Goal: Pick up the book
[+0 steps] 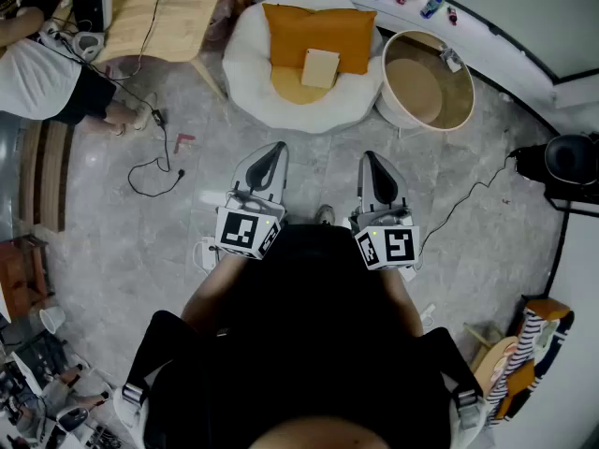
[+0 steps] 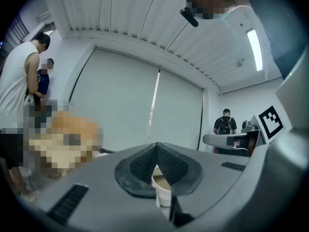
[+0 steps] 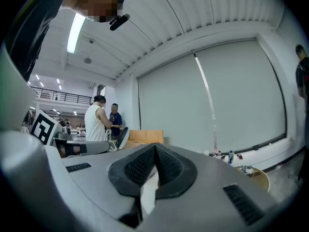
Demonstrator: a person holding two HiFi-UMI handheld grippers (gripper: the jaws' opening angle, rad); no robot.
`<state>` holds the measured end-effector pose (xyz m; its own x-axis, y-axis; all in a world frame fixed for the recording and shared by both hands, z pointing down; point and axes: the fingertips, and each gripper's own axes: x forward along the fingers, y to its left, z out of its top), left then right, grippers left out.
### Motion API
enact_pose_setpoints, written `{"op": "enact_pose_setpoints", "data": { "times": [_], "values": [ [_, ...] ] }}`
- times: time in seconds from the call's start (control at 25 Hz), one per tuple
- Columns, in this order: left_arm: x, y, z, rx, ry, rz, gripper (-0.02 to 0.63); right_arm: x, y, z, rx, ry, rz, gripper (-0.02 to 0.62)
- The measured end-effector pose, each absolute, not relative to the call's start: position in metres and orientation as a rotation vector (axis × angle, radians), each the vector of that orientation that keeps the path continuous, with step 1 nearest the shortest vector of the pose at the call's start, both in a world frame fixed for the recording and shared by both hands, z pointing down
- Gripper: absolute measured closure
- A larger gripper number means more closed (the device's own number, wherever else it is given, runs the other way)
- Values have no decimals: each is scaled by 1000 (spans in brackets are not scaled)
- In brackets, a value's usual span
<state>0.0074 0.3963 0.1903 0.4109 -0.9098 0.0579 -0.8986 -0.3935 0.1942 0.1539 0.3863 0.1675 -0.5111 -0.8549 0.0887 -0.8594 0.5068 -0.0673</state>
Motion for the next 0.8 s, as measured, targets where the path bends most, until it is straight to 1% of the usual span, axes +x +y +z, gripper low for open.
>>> {"op": "enact_pose_setpoints", "data": {
  "times": [0.6,0.8],
  "values": [
    [-10,388,195,2478,-1565,-93,598,132,381,170,1515,-2708,202,592],
    [-28,390,196,2484,-1554,-90,598,121,381,168,1556,-2711,229,592]
  ]
}}
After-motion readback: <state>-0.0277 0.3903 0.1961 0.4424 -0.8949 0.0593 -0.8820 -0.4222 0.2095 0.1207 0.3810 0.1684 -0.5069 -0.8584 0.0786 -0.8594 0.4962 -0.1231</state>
